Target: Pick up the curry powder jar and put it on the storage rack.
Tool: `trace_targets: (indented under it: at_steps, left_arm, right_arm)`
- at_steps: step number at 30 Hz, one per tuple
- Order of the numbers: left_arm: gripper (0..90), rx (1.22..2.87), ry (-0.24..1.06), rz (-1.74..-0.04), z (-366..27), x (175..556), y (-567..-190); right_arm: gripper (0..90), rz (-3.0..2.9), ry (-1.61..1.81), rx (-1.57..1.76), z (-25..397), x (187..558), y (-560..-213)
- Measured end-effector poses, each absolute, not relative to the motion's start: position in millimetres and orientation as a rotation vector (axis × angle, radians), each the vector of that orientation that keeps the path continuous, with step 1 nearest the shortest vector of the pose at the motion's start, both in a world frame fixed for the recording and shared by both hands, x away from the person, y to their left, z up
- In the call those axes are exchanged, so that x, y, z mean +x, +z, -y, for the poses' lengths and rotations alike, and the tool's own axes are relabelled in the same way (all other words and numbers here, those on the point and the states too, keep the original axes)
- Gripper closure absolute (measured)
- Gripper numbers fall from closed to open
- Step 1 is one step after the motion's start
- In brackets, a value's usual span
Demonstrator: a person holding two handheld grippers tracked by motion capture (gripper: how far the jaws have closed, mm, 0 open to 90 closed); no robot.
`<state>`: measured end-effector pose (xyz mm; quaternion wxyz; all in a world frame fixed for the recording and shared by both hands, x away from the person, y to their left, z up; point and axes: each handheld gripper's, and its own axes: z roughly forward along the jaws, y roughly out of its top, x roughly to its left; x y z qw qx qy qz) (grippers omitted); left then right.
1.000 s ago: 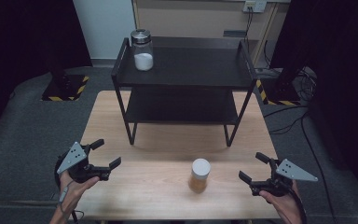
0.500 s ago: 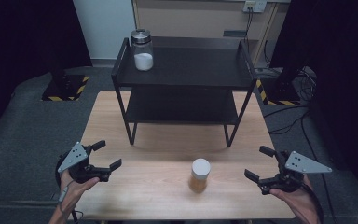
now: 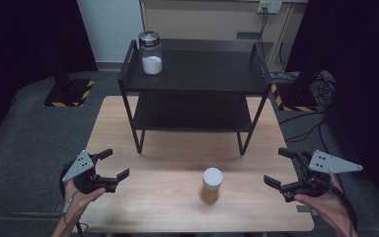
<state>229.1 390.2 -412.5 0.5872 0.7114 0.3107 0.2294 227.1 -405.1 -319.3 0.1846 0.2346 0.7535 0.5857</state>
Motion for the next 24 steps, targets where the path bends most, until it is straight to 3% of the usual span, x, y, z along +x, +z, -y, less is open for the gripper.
trace_targets:
  at_steps: [24]
  left_arm:
    - [2.2,1.655,0.554,-0.731,-392,228,-413]
  right_arm:
    - [3.4,-2.293,1.590,0.574,364,257,-305]
